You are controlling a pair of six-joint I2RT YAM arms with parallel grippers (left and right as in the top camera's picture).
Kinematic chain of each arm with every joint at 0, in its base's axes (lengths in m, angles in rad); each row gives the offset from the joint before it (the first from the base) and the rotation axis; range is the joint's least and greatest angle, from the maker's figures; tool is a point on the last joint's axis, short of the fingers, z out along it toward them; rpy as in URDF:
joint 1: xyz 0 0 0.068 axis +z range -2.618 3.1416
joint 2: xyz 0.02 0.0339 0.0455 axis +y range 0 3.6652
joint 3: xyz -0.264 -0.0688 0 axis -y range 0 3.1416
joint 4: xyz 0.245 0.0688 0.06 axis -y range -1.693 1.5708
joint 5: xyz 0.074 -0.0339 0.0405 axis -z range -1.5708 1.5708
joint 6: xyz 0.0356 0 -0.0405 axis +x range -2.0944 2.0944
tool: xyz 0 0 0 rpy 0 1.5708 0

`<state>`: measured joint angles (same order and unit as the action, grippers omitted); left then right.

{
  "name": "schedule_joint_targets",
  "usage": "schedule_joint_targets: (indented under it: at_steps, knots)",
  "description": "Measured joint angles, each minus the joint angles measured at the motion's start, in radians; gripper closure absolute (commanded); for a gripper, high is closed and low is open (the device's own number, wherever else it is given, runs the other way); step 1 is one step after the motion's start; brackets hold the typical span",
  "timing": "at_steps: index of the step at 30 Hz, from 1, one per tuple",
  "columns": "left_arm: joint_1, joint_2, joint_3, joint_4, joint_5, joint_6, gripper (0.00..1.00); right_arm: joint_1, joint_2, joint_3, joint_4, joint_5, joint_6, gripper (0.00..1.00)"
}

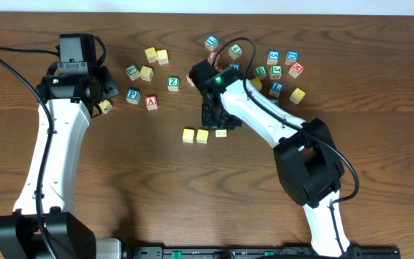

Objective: Spell out CORL
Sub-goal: 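Carry the R block down to the right of the O block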

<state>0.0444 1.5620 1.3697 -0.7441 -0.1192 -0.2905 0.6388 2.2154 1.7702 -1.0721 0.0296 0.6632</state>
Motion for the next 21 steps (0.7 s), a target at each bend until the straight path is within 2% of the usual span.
schedule_joint_targets:
  at_steps: [3,7,11,21]
  knots:
    - [0.000,0.000,0.000,0.001,0.000,0.000,0.57,0.000,0.000,-0.065,0.088,-0.023,0.034,0.86]
    - [0.000,0.000,0.000,0.001,0.000,0.000,0.57,0.005,0.000,-0.089,0.098,-0.038,0.053,0.84]
    - [0.000,0.000,0.000,0.001,0.000,0.000,0.57,0.024,0.000,-0.089,0.105,-0.038,0.060,0.76]
    - [0.000,0.000,0.000,0.001,0.000,0.000,0.57,0.035,0.000,-0.090,0.102,-0.039,0.063,0.66]
